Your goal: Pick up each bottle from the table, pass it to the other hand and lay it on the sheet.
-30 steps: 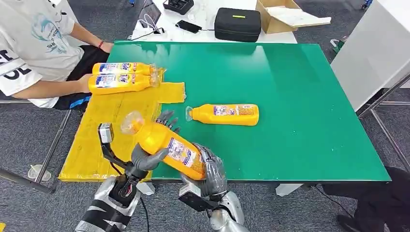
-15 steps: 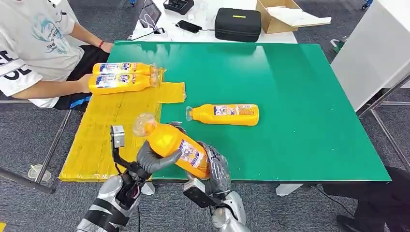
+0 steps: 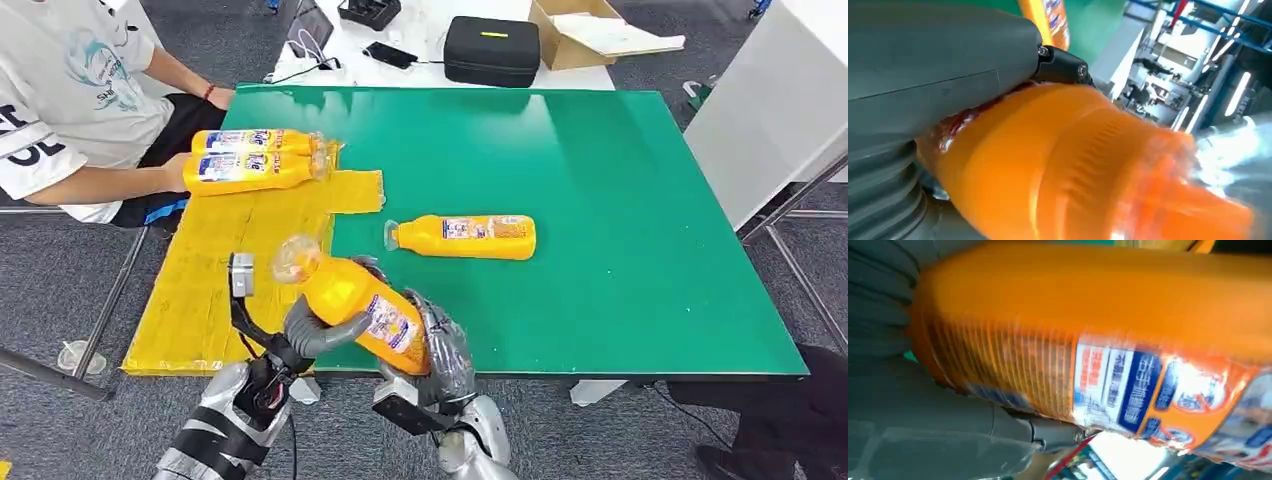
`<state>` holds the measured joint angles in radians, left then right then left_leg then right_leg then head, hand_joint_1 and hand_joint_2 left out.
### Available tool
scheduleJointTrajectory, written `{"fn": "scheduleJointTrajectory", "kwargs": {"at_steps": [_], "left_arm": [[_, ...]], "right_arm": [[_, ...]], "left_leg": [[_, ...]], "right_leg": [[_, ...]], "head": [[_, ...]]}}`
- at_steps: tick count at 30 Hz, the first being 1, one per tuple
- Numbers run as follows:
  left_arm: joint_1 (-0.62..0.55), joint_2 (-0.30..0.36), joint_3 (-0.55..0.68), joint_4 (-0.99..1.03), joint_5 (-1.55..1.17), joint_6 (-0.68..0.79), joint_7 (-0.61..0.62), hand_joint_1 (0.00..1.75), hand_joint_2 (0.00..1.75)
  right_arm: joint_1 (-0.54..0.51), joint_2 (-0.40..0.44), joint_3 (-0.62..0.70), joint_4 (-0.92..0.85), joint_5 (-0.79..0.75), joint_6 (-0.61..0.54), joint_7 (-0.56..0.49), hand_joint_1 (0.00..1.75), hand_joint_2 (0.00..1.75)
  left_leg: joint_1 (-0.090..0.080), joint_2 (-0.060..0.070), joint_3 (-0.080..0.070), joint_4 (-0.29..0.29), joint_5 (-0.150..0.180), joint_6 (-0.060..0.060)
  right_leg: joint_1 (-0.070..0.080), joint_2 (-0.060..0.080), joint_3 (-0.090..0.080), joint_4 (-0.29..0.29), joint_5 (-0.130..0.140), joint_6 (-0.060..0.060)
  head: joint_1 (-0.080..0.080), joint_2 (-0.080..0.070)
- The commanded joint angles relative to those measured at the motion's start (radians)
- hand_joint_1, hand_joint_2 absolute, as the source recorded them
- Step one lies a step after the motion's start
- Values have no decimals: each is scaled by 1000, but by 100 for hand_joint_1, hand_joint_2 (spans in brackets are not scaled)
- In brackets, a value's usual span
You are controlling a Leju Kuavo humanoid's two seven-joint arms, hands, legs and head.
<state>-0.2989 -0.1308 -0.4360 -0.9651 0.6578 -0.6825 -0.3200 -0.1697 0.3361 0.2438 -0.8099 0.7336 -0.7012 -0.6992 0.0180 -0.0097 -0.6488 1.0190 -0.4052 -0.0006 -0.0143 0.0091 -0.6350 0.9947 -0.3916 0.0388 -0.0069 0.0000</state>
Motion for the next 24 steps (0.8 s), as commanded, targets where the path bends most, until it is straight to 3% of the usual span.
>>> {"fn": "scheduleJointTrajectory", "kwargs": {"at_steps": [1,8,11,16,18,19,21,22,24], "left_arm": [[9,-12,45,-1,102,64,41,175,175],[-24,-30,162,-6,138,158,60,175,175],[-64,-38,239,4,118,242,25,175,175],[-182,-36,403,-8,-122,534,-152,175,175],[-207,-31,431,-11,-167,577,-159,175,175],[-226,-28,445,-6,-257,673,-224,175,175],[-241,-30,474,2,-269,672,-205,175,175],[-257,-14,462,7,-429,797,-294,175,175],[-264,-11,476,8,-450,807,-288,175,175]], "right_arm": [[-95,12,-16,151,-53,3,29,0,0],[-80,-1,33,98,-178,89,23,0,0],[-48,-7,45,-2,-284,156,1,0,0],[24,-40,117,-272,-442,175,1,0,0],[35,-45,129,-320,-448,163,1,0,0],[48,-53,147,-382,-473,153,1,0,0],[51,-56,156,-402,-482,148,1,0,0],[62,-70,183,-461,-500,126,1,0,0],[66,-72,190,-480,-503,121,1,0,0]], "left_leg": [[0,2,3,0,-1,1],[0,3,4,0,-1,1],[0,2,5,1,-2,1],[1,0,-1,2,0,0],[1,0,1,2,0,0],[1,0,-1,1,0,0],[1,-1,0,2,0,0],[1,0,0,1,1,0],[1,1,1,1,0,0]], "right_leg": [[0,1,2,-1,0,-1],[1,1,3,0,-1,-2],[1,0,5,0,-2,-2],[1,-1,-1,1,0,-1],[1,-2,0,1,-1,-2],[1,-2,-2,1,0,-1],[1,-2,0,2,-1,-2],[1,-2,-1,1,-1,-1],[1,0,0,1,-1,-1]], "head": [[0,0],[0,0],[0,0],[0,0],[0,0],[0,0],[0,0],[0,0],[0,0]]}}
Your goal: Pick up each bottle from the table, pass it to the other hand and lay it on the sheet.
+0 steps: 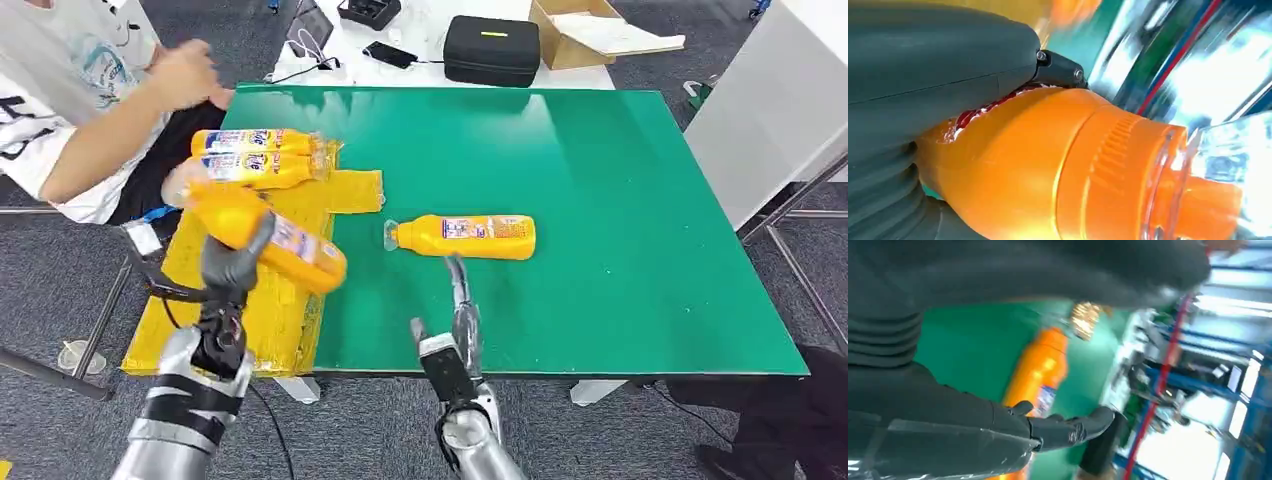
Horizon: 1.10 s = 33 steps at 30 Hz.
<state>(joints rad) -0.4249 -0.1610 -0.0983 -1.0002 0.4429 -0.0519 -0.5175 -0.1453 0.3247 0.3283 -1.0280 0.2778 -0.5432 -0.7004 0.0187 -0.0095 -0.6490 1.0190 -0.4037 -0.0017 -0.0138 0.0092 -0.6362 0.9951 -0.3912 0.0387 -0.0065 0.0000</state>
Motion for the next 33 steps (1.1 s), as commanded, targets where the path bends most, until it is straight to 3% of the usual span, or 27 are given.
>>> {"fn": "scheduleJointTrajectory", "kwargs": {"at_steps": [1,6,7,9,14,21,26,33], "left_arm": [[-138,19,138,43,-236,177,-91,175,175],[-137,20,129,47,-271,198,-105,175,175],[-148,45,81,61,-473,386,-178,175,175],[-180,92,29,132,-765,540,-144,175,175],[-269,180,-126,450,-1268,591,-41,175,175],[-251,262,-233,555,-1456,430,-15,175,175],[-222,269,-212,559,-1434,328,-35,175,175],[-218,269,-208,559,-1430,319,-33,175,175]], "right_arm": [[42,-61,105,-262,-47,-37,2,0,0],[43,-65,110,-271,-51,-44,2,0,0],[44,-78,132,-305,-68,-57,2,0,0],[33,-93,157,-316,-102,-76,2,0,0],[29,-92,130,-313,-124,-39,2,0,0],[41,-98,107,-310,-139,7,2,0,0],[42,-86,96,-300,-138,30,2,0,0],[42,-86,95,-299,-136,30,2,0,0]], "left_leg": [[0,0,3,1,-2,1],[0,0,4,0,-2,1],[0,0,6,0,-3,2],[0,0,3,1,-2,1],[0,-1,5,-1,0,0],[0,4,7,-2,-2,1],[0,6,7,-1,-2,0],[1,4,4,0,-1,0]], "right_leg": [[1,-1,4,1,-2,-2],[0,-2,5,0,-2,-1],[1,-2,7,-1,-2,-2],[1,-2,4,0,-2,-1],[0,-3,5,-1,-1,-2],[0,2,6,-2,-1,-2],[1,2,5,-1,-2,-2],[1,1,2,0,-1,-2]], "head": [[0,0],[0,0],[0,0],[0,0],[0,0],[0,0],[0,0],[0,0]]}}
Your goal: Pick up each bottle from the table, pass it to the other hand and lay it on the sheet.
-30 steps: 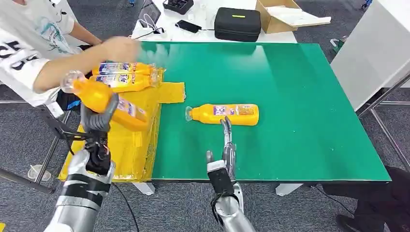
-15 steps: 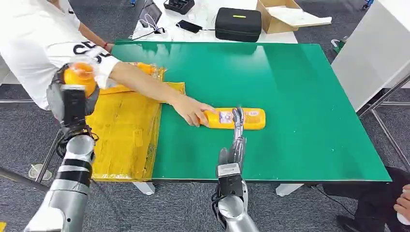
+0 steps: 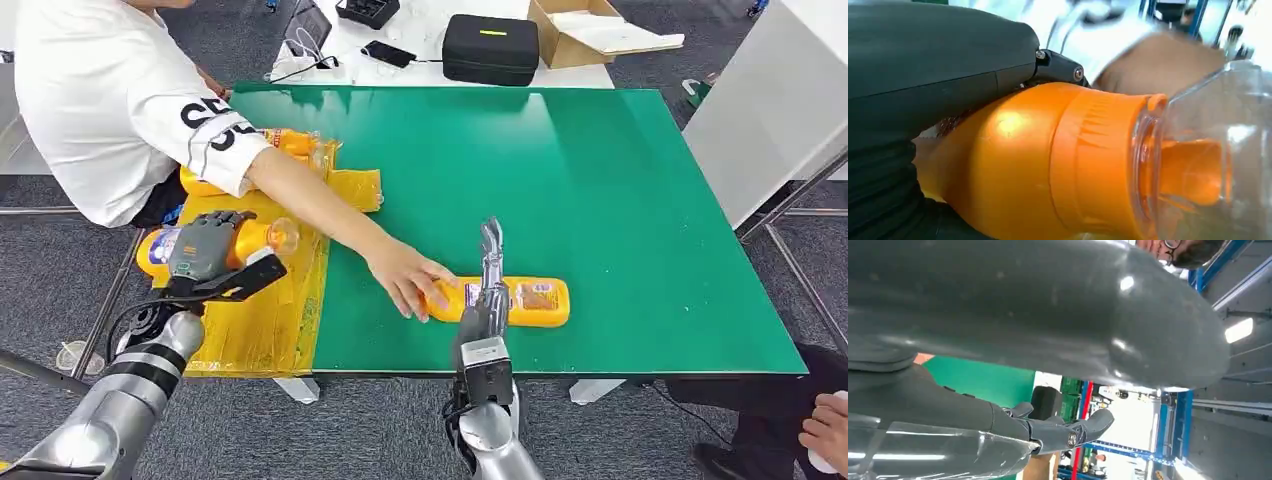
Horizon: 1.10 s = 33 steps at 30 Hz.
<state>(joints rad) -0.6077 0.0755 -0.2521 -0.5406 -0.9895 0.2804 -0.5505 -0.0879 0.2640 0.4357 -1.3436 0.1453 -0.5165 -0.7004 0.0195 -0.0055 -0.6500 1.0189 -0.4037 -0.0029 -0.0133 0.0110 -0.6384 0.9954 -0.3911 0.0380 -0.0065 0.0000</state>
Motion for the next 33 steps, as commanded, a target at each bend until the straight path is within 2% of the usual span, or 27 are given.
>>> {"fn": "scheduleJointTrajectory", "kwargs": {"at_steps": [1,8,9,11,15,17,18,19,20,21,26,27,29,30,33], "left_arm": [[-36,32,-54,99,2,-13,0,175,175],[-1,33,-50,109,10,-67,0,175,175],[8,35,-56,107,2,-60,-1,175,175],[21,35,-70,109,-13,-54,-7,175,175],[56,13,-64,98,12,-77,-50,175,175],[68,8,-61,90,26,-103,-63,140,175],[73,10,-65,88,30,-129,-67,89,175],[77,10,-64,86,35,-140,-70,30,175],[82,15,-68,86,40,-162,-73,5,175],[85,18,-69,88,45,-181,-76,0,175],[90,27,-68,90,68,-228,-89,0,175],[93,28,-62,85,87,-253,-100,0,0],[100,33,-47,73,130,-301,-127,0,0],[105,37,-47,60,146,-326,-141,0,0],[122,52,-57,8,220,-418,-148,0,0]], "right_arm": [[-15,-25,-12,16,-4,3,2,0,0],[-19,-17,-18,40,-3,16,2,0,0],[-20,-15,-20,47,-4,22,2,0,0],[-22,-11,-22,58,-6,30,2,0,0],[-29,-2,-34,85,-12,45,2,0,0],[-30,1,-39,97,-12,48,2,0,0],[-35,3,-46,109,-14,55,2,0,0],[-35,4,-48,111,-14,57,2,0,0],[-38,7,-56,122,-17,64,2,0,0],[-39,9,-59,126,-18,69,2,0,0],[-42,13,-68,140,-17,74,2,0,0],[-42,15,-70,141,-16,75,2,0,0],[-42,17,-74,139,-17,75,2,0,0],[-43,18,-76,141,-21,78,2,0,0],[-47,18,-78,146,-24,78,2,0,0]], "left_leg": [[0,1,4,0,-1,1],[0,0,3,-1,-1,1],[0,1,7,-1,-2,1],[0,1,3,-1,-1,1],[0,1,6,-1,-2,1],[0,0,3,-1,-1,1],[0,0,7,-1,-2,1],[0,1,9,-1,-3,2],[-1,1,4,-1,-1,1],[-1,1,6,-1,-2,1],[-1,-1,3,-1,0,1],[0,-1,7,-2,-1,1],[0,1,12,-3,-3,2],[-1,-1,8,-2,-1,1],[-1,-1,9,-2,-1,1]], "right_leg": [[1,0,4,-1,-1,-1],[0,0,3,-1,-1,-1],[0,0,7,-1,-2,-1],[0,1,3,-1,0,-1],[0,0,6,-1,-1,-1],[0,0,4,-1,-1,-1],[0,0,7,-2,-2,-1],[1,0,9,-2,-2,-1],[0,0,4,-1,-1,-1],[0,0,6,-1,-1,-1],[0,-1,4,-1,0,-1],[0,0,7,-2,-1,-1],[1,1,13,-3,-2,-2],[0,0,9,-1,-1,-1],[0,0,10,-1,-1,-1]], "head": [[0,0],[0,0],[0,0],[0,0],[0,0],[0,0],[0,0],[0,0],[0,0],[0,0],[0,0],[0,0],[0,0],[0,0],[0,0]]}}
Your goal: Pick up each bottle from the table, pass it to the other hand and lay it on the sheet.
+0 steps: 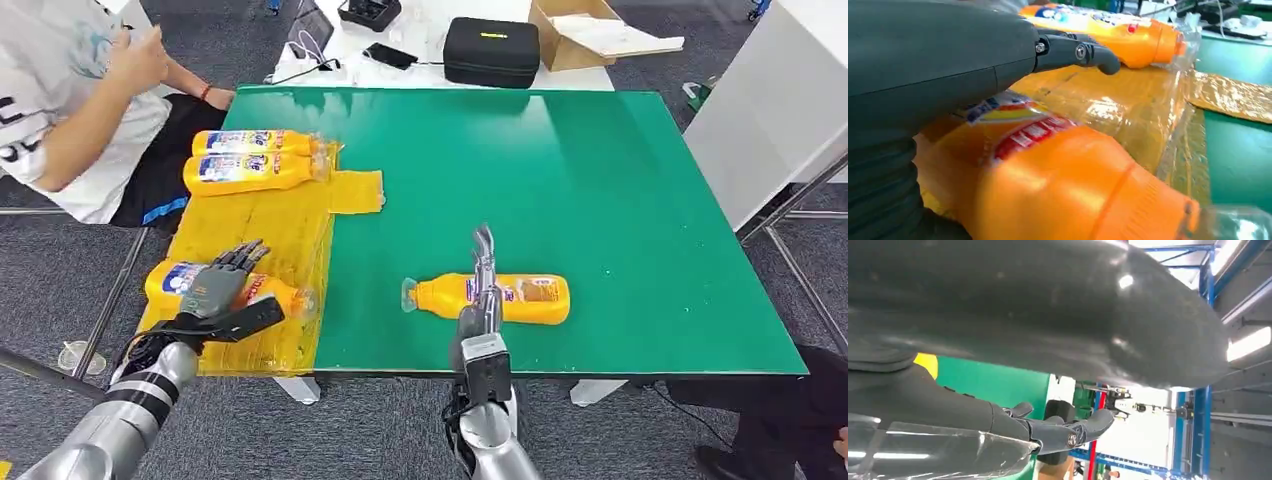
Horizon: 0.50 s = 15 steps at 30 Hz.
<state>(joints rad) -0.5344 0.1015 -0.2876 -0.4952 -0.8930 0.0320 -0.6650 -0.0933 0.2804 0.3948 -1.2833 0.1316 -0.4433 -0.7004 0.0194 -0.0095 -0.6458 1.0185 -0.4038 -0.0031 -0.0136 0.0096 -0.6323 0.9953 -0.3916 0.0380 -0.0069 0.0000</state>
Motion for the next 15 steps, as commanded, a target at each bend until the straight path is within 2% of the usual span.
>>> {"fn": "scheduleJointTrajectory", "kwargs": {"at_steps": [1,8,11,15], "left_arm": [[55,33,-27,-53,151,-193,-33,0,0],[56,84,-63,-106,281,-334,-33,0,0],[56,101,-75,-117,300,-368,-33,0,0],[62,113,-89,-140,324,-383,-33,0,0]], "right_arm": [[-42,2,-37,86,-11,4,2,0,0],[-50,-1,-43,97,-23,10,2,0,0],[-51,-1,-45,98,-26,12,2,0,0],[-51,-2,-45,97,-27,13,2,0,0]], "left_leg": [[-1,2,4,-1,-1,1],[0,1,7,-1,0,1],[0,5,8,-2,-1,1],[0,2,7,-1,0,0]], "right_leg": [[0,1,3,-1,0,-1],[0,0,6,-1,0,-1],[1,3,7,-2,0,-2],[1,1,5,-1,0,-1]], "head": [[0,0],[0,0],[0,0],[0,0]]}}
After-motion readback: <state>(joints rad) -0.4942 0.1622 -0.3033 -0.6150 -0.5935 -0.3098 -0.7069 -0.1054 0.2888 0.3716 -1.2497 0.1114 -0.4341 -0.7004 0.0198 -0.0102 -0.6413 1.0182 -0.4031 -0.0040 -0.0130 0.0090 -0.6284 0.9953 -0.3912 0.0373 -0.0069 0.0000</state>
